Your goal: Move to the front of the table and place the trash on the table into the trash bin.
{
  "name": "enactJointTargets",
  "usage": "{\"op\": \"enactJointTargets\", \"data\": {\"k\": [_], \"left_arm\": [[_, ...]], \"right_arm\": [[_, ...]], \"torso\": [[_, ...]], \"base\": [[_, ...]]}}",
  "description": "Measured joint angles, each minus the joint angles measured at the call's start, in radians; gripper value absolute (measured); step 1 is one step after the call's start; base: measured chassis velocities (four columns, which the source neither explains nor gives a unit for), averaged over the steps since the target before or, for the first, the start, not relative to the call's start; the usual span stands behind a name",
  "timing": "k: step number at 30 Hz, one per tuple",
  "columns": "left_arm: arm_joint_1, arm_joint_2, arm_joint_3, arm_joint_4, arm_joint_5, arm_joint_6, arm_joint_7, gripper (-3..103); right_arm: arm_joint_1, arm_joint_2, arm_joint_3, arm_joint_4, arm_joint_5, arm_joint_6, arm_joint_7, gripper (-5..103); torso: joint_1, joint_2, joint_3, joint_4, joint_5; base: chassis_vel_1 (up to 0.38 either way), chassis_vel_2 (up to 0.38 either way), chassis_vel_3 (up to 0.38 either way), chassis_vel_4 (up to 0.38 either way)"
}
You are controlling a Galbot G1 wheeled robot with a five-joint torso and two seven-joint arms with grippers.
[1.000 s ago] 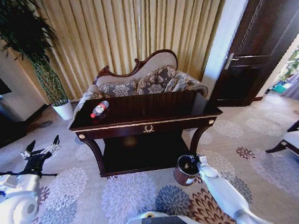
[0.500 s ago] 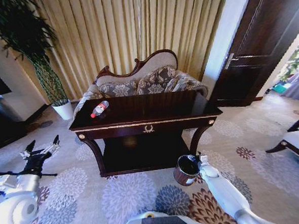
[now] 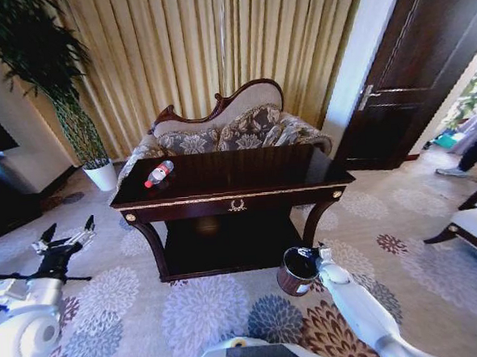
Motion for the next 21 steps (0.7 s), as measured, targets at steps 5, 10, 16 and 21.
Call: {"op": "enactJointTargets", "data": {"k": [5,10,16,21], "left_arm": [[0.001,0.0,-0.001,0.0,0.0,0.0,0.0,100],[0.003,-0.001,-0.002,-0.001,0.0,-0.001,0.0,100],[0.004,0.004,-0.004,-0.002,0.0,-0.001,0.0,100],[0.003,0.006,-0.005,-0.002,-0.001,-0.001,0.0,100]], "right_arm": [[0.0,0.0,0.0,0.001,0.0,0.0,0.0,100],[-0.001,0.0,0.0,0.002,0.001,0.0,0.0,100],[0.0,-0.001,0.001,0.002,0.002,0.0,0.0,100],[0.0,-0.002,0.002,0.006,0.003,0.0,0.0,100]], "torso": [[0.0,0.0,0.0,0.0,0.0],[0.0,0.0,0.0,0.0,0.0],[0.0,0.0,0.0,0.0,0.0],[0.0,0.0,0.0,0.0,0.0]], "base": [[0.0,0.0,0.0,0.0],[0.0,0.0,0.0,0.0],[0.0,0.0,0.0,0.0],[0.0,0.0,0.0,0.0]]}}
